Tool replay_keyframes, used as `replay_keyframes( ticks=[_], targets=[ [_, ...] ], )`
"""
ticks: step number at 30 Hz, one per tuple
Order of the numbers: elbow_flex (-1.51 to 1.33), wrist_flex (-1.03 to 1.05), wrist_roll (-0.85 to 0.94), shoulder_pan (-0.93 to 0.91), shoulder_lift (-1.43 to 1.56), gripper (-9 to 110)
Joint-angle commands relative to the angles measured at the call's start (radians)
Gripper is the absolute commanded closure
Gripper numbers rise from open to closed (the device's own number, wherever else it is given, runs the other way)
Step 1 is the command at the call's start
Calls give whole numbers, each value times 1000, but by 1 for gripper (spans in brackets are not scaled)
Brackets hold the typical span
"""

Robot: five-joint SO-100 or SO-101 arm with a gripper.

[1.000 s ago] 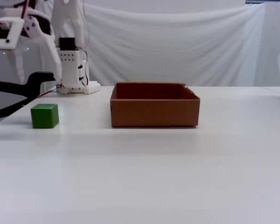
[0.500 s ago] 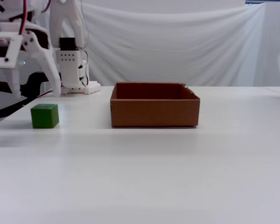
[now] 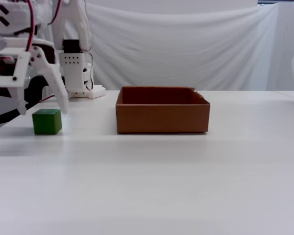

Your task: Grasp a green cube and put it in a box.

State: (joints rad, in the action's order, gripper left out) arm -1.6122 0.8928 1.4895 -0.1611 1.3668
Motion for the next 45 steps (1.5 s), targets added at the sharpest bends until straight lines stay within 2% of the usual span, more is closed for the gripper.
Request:
replay_keyframes(
  ticks=[1, 24, 45],
  targets=[
    [14, -25, 14, 9, 15, 68],
    [-28, -66, 11, 34, -9, 73],
    [-43, -69, -8, 54, -20, 84]
  ],
)
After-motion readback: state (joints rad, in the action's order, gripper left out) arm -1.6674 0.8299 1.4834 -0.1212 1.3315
